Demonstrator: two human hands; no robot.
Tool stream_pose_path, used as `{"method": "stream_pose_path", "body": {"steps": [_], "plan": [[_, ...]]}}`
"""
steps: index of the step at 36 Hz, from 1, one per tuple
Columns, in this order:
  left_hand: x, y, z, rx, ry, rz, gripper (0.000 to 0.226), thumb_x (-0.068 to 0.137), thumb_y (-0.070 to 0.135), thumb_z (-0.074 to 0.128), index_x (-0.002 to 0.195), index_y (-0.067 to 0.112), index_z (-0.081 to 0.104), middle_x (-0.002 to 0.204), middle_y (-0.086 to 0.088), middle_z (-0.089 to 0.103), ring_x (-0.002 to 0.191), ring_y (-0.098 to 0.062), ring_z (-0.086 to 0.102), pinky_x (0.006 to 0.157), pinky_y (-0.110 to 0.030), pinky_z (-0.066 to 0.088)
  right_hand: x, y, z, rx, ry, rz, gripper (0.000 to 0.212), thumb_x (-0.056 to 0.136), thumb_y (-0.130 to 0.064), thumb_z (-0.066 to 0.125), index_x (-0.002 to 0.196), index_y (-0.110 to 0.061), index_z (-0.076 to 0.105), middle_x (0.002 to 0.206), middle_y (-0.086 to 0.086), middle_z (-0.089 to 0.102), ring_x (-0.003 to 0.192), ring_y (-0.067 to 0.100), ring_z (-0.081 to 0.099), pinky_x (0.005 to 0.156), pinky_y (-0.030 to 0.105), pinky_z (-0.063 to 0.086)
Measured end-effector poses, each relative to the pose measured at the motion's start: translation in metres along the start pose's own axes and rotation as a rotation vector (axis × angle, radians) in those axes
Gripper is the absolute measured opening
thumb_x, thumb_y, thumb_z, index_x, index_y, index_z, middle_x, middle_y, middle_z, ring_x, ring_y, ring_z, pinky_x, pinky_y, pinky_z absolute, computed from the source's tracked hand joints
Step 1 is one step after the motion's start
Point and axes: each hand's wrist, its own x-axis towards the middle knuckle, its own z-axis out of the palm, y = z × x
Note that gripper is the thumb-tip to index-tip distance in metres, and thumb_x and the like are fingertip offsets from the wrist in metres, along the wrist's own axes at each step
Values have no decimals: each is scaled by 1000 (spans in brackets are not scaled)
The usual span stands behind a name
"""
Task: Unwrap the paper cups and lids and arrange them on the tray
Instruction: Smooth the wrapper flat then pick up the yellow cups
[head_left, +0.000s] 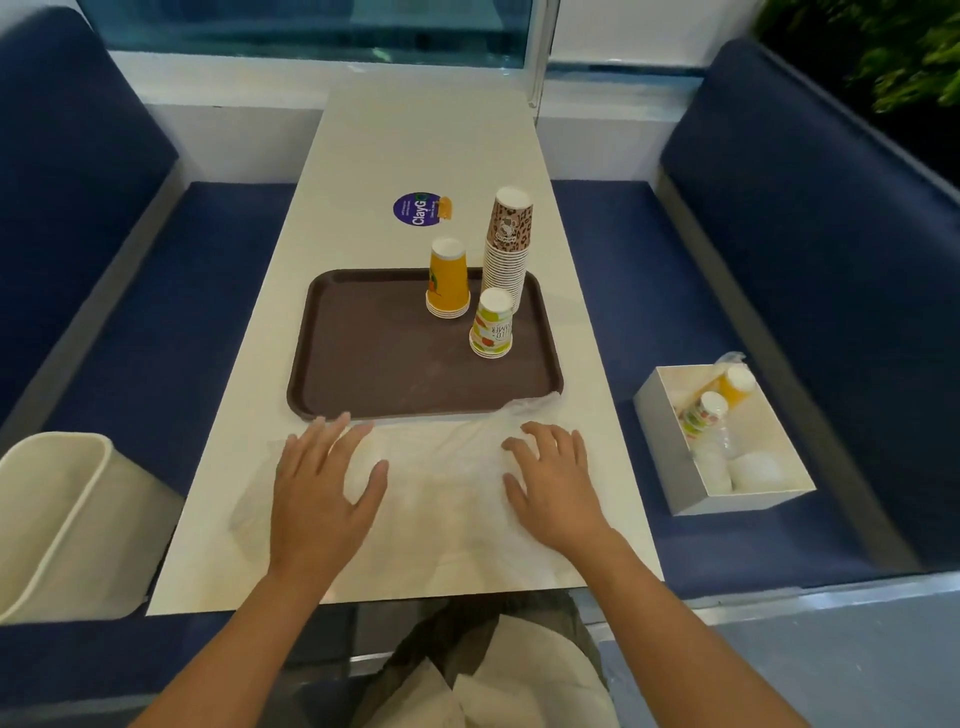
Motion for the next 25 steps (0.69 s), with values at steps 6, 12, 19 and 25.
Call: {"method": "stream_pose_path", "body": {"steps": [6,12,19,25], "plan": [[35,47,-18,-208,113,21,50,93,46,62,140,29,60,142,2,58,129,-19,51,107,-46,46,-2,-8,-52,106,183,66,49,101,-42,55,147,-38,40,164,-2,28,152,26,23,128,54,14],[70,103,-18,-348,87,116,53,92,37,65,143,28,57,140,6,54,131,-17,49,107,-38,38,0,21,-98,202,252,212,67,101,-43,56,157,-42,19,171,-1,5,158,28,2,127,57,14],[104,180,24,-429,-95,257,57,95,34,72,148,35,51,146,6,49,134,-13,45,107,-40,43,-17,102,-125,349,402,377,78,97,-33,65,160,-37,19,169,6,10,154,29,12,123,51,23],[121,248,78,-443,-291,324,57,97,43,66,149,44,43,146,14,42,133,-4,43,108,-33,44,-27,188,-125,468,387,600,78,98,-34,64,161,-28,19,166,9,20,151,34,19,121,50,22]]}}
